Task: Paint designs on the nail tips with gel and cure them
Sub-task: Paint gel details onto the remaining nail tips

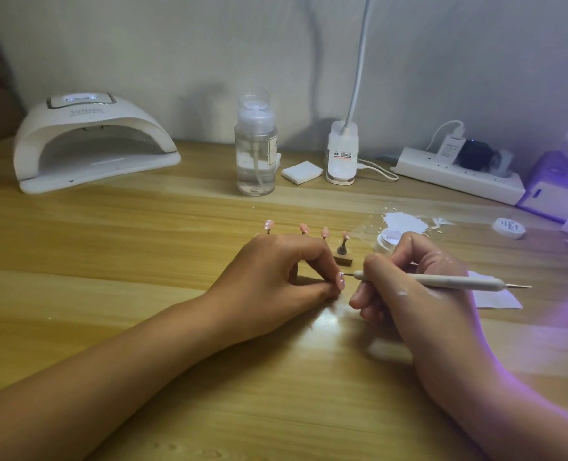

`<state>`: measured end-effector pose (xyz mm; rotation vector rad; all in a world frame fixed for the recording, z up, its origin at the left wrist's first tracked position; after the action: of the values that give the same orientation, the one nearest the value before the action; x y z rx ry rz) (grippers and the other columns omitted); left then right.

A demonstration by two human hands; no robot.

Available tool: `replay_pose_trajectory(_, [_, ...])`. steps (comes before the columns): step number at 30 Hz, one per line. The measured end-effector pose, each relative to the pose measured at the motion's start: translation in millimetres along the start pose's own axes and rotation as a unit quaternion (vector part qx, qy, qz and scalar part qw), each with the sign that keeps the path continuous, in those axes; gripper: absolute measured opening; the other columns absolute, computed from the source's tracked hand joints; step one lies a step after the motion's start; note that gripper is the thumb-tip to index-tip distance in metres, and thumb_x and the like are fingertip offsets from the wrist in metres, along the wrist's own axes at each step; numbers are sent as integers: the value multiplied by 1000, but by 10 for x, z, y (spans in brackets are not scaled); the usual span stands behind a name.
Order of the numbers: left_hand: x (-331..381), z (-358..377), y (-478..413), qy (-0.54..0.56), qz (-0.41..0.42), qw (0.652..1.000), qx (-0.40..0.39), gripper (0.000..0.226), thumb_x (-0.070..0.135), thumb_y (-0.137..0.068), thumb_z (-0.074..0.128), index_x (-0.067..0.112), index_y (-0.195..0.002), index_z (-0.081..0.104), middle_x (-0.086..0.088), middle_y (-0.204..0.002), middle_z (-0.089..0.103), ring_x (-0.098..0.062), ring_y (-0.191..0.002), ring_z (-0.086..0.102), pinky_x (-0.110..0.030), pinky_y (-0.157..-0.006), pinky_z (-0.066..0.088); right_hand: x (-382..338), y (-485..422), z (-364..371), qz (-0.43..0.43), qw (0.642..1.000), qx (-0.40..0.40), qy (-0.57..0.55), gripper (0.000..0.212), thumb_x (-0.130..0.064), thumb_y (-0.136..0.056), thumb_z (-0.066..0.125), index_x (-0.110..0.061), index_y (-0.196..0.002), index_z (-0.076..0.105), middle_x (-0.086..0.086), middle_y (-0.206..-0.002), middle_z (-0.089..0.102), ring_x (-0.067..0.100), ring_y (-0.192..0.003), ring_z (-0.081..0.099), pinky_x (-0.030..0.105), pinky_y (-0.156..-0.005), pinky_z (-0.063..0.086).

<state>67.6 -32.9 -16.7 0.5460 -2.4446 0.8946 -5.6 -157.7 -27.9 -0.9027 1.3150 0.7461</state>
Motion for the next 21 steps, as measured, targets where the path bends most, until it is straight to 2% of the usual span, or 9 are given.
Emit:
replay_pose_trajectory(7, [-16,0,-3,-11,9,1000,-2,16,11,-78,79,25,-78,70,48,-59,47,14,-50,46,-11,-63,34,17,-9,-2,0,1000,0,4,26,-2,-79,60,-13,-64,42,17,-53,65,15,-40,54,20,-42,44])
replay_pose_trajectory(9, [-29,2,-3,-14,5,1000,-3,15,12,-79,79,25,-79,70,48,-60,48,13,-50,46,-6,-62,31,21,-9,-5,0,1000,0,3,26,-1,-79,60,-13,-64,42,17,-53,65,15,-39,54,20,-41,43])
replay_pose_trajectory(11, [-28,-1,0,-12,5,1000,0,15,12,-79,79,24,-79,71,48,-60,47,13,-51,46,-10,-65,33,17,-7,-11,-3,1000,1,5,24,-4,-77,60,-13,-64,42,17,-53,65,14,-40,54,20,-42,44])
replay_pose_trajectory(14, [-7,-7,1,-10,12,1000,5,15,12,-78,79,25,-79,71,49,-60,46,15,-51,45,-23,-74,41,13,-7,-16,-3,1000,3,2,23,-4,-77,60,-13,-64,43,17,-53,65,15,-40,55,20,-43,45])
replay_pose_trajectory(18, [-12,4,1,-10,11,1000,4,14,13,-78,80,24,-78,71,49,-59,46,16,-51,45,-28,-78,37,17,-10,-9,-4,1000,2,4,25,-4,-78,61,-13,-63,43,17,-53,65,15,-41,55,21,-43,45])
replay_pose_trajectory(19, [-16,5,0,-11,10,1000,3,14,13,-78,80,24,-79,71,49,-58,45,16,-51,45,-26,-79,36,17,-9,-9,-4,1000,0,3,24,-5,-78,61,-13,-63,43,17,-53,65,15,-41,54,21,-43,45])
replay_pose_trajectory(21, [-20,1,-3,-19,13,1000,2,13,11,-77,80,22,-79,72,49,-58,45,17,-50,44,-7,-71,28,15,-6,-21,-5,1000,5,-5,24,-5,-79,61,-13,-63,44,17,-53,64,14,-40,54,20,-42,45])
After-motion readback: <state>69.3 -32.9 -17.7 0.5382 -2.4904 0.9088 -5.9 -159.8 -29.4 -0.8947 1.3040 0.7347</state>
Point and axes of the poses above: each hand's wrist, its own y-axis away from the middle knuckle, its own z-axis out of the palm, x = y × z, the point moved 6 cm from there along -y, towards the middle knuckle
